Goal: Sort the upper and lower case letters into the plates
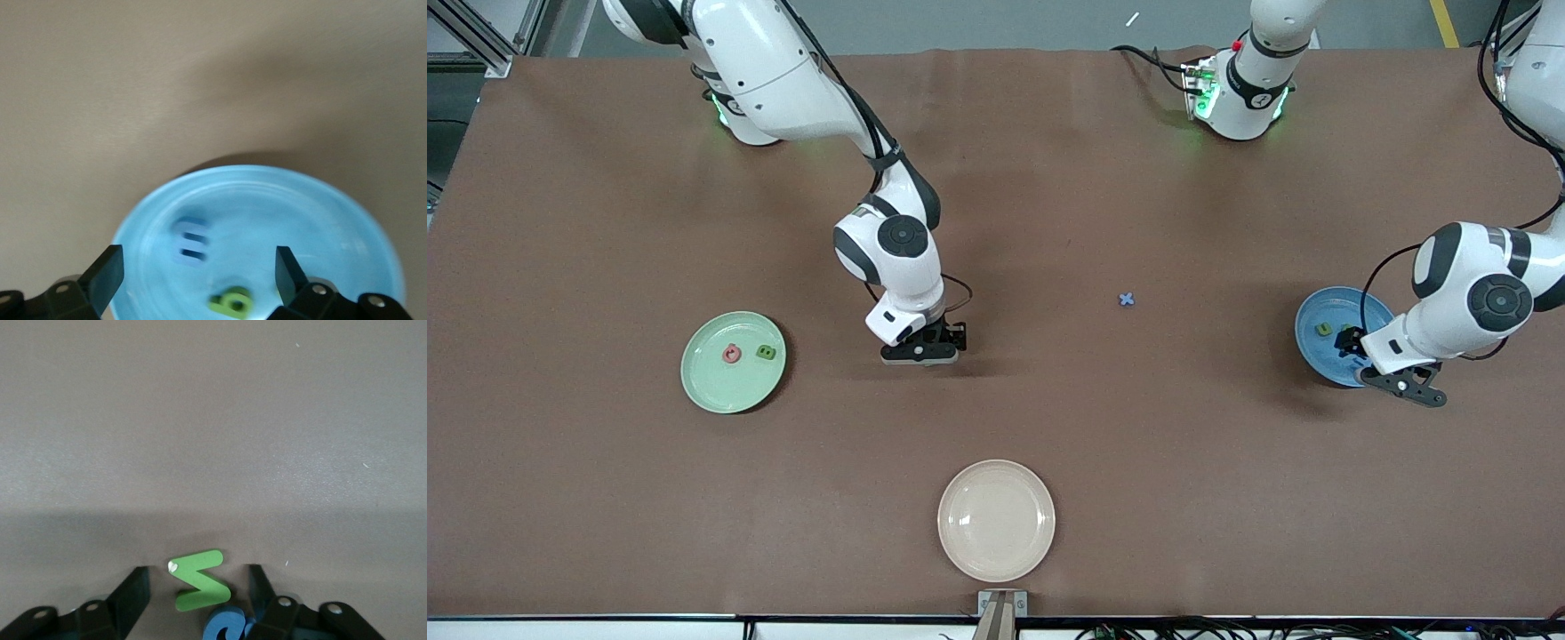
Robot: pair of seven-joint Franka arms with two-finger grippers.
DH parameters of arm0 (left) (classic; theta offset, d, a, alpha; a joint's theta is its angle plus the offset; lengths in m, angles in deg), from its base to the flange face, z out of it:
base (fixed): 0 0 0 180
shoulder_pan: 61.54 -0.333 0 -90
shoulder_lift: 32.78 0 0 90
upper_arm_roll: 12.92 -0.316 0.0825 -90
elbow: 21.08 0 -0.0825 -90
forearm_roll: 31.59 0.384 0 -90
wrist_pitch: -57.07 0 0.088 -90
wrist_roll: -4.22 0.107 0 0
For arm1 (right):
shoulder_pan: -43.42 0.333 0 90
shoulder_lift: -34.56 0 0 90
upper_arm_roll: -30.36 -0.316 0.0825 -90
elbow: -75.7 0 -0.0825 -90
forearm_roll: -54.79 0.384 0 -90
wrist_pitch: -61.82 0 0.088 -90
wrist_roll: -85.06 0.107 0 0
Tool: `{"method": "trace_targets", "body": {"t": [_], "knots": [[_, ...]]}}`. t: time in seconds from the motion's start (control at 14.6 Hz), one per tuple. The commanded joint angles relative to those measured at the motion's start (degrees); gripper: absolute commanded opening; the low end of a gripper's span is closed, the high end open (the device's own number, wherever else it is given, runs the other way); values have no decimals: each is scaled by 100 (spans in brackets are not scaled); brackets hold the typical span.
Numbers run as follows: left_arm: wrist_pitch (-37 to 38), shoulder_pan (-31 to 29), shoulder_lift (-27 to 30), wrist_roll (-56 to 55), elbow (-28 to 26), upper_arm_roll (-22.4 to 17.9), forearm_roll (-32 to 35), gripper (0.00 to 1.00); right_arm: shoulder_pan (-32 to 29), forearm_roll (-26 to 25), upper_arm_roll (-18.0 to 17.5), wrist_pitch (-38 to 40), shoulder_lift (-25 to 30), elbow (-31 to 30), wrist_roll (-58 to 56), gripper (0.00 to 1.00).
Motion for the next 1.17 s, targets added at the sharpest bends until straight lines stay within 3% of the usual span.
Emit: {"method": "trace_targets", "body": {"t": [0.0, 0.07, 0.21, 0.48, 0.62, 0.82, 1.1], "knots": [[498, 4, 341, -872, -107, 550, -35, 100, -35, -81, -5, -152, 38, -192, 129, 46], [542, -14, 350, -1223, -124, 735, -157, 100, -44, -81, 4, -152, 46, -192, 138, 35], [551, -23, 429, -1997, -291, 1043, -237, 100, -131, -46, 12, -135, 55, -192, 225, 1], [542, -23, 517, -3938, -669, 1886, -237, 100, -351, -45, 12, -38, 230, -192, 315, 0], [490, -23, 456, -4363, -696, 2185, -237, 100, -527, -45, 12, 163, 406, -192, 288, 0], [481, 91, 246, -5248, -748, 2433, -237, 100, -843, -45, 4, 313, 626, -253, 122, 0], [-19, 669, 218, -6443, -828, 2433, -220, 100, -1563, -19, -31, 471, 1494, -1200, -231, 0]]}}
